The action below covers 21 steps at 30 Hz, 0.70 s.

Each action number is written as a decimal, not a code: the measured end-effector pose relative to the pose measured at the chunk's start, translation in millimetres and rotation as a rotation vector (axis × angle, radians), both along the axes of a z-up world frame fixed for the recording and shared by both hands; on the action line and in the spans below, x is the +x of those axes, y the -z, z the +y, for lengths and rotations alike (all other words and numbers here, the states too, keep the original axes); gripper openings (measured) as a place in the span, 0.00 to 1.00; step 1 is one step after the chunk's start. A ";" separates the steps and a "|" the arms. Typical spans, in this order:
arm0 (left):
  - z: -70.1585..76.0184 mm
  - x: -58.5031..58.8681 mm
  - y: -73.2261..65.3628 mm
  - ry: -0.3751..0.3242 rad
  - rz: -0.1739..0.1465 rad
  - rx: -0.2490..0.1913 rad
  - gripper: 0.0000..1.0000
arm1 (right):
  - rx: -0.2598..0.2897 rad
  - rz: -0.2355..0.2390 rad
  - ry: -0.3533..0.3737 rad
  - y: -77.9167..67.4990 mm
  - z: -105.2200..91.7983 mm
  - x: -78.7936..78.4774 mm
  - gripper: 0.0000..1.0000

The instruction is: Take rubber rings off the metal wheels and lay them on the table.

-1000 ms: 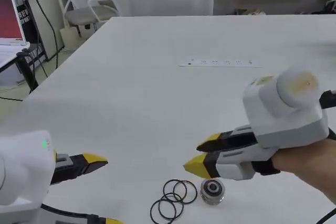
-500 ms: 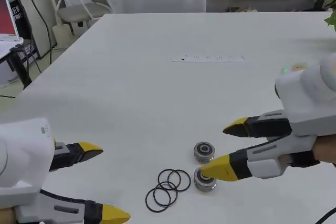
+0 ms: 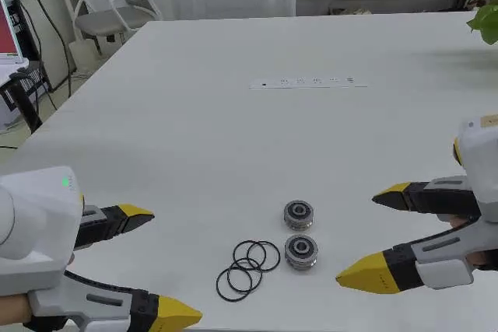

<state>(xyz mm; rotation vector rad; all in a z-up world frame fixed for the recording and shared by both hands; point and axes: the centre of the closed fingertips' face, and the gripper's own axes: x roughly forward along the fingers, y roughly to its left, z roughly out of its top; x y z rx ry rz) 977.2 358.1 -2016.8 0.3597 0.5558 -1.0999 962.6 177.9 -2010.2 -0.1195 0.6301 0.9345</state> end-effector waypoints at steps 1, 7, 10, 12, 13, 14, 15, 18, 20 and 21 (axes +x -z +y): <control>0.1 0.0 0.0 0.000 0.000 0.000 0.84 | 0.005 0.004 0.014 3.0 -3.2 -0.9 0.91; -0.3 -0.5 -1.3 -0.006 0.005 -0.015 0.85 | -0.002 0.028 0.070 18.8 -17.6 -7.6 0.97; 0.1 -1.0 -1.1 -0.008 0.009 -0.017 0.85 | 0.000 0.045 0.092 23.5 -21.7 -11.5 0.99; 0.4 -1.0 -1.1 -0.010 0.011 -0.019 0.85 | -0.007 0.052 0.115 26.3 -25.2 -12.3 0.99; 0.4 -1.0 -1.3 -0.010 0.011 -0.021 0.85 | -0.012 0.052 0.121 27.3 -26.4 -12.7 0.99; 0.4 -1.0 -1.4 -0.011 0.011 -0.022 0.85 | -0.014 0.053 0.126 27.7 -27.2 -13.0 0.99; 0.6 -1.0 -1.4 -0.013 0.012 -0.022 0.85 | -0.015 0.054 0.132 27.8 -27.9 -13.4 0.99; 2.5 -0.2 -0.6 -0.018 0.007 -0.011 0.85 | -0.013 0.058 0.145 28.0 -28.4 -14.8 0.99; 3.0 -0.6 0.2 -0.017 0.008 -0.006 0.85 | -0.017 0.066 0.155 30.2 -27.4 -16.1 0.99; 2.8 -1.1 0.4 -0.015 0.009 -0.005 0.85 | -0.021 0.069 0.152 31.3 -26.7 -17.3 0.99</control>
